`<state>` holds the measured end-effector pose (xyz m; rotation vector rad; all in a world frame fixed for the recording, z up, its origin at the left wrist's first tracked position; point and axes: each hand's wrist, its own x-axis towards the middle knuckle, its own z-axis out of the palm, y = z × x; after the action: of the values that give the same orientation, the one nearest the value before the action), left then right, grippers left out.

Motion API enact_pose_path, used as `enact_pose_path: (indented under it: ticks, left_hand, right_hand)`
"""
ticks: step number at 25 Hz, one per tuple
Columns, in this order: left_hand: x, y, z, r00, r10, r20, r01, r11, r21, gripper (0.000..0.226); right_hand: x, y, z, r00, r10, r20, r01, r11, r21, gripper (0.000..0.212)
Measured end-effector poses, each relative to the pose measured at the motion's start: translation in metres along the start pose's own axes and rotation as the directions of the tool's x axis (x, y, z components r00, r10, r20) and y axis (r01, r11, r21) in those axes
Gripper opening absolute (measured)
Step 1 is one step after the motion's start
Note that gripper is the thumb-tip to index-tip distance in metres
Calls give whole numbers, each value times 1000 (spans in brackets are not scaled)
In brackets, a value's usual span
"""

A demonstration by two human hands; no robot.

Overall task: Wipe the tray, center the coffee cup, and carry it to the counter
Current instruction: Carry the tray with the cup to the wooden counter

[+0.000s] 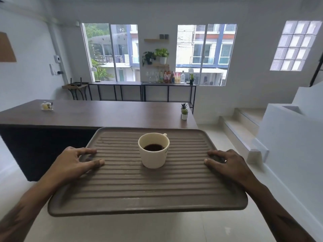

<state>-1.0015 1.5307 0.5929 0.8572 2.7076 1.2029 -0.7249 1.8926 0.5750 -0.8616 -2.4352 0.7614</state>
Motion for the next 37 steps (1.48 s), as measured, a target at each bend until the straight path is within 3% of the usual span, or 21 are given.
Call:
enact_pose_path:
  ticks: [5,9,17,21,31,37]
  left_hand:
    - [141,-19,5,1000,-1,-3,1,1000,28,68]
    - [238,-37,15,1000,15,12,-15,1000,2,80]
    - [429,-80,70,1000,8,6,-8,1000,-14,58]
    - [517,-100,103,1000,-7,15,7,1000,-6,68]
    - [715,-153,188,1000,19,-24,-17,997,72,58]
    - [788,-188,234,999,9,47,-11,998,56,59]
  right_hand:
    - [121,-16,55,1000,22,-17,-21,1000,1,45]
    - [216,-20,93,1000,17,-21,-17,1000,-4,44]
    - [412,1,165,999,-29,-22,29,1000,-11,45]
    - [497,13,197,1000,-20,-4,20,1000,9,45]
    - [658,57,308,993,103,-50,-104,994,-15,46]
    - [709,80,353,985,150,-86,-155,987,-48,44]
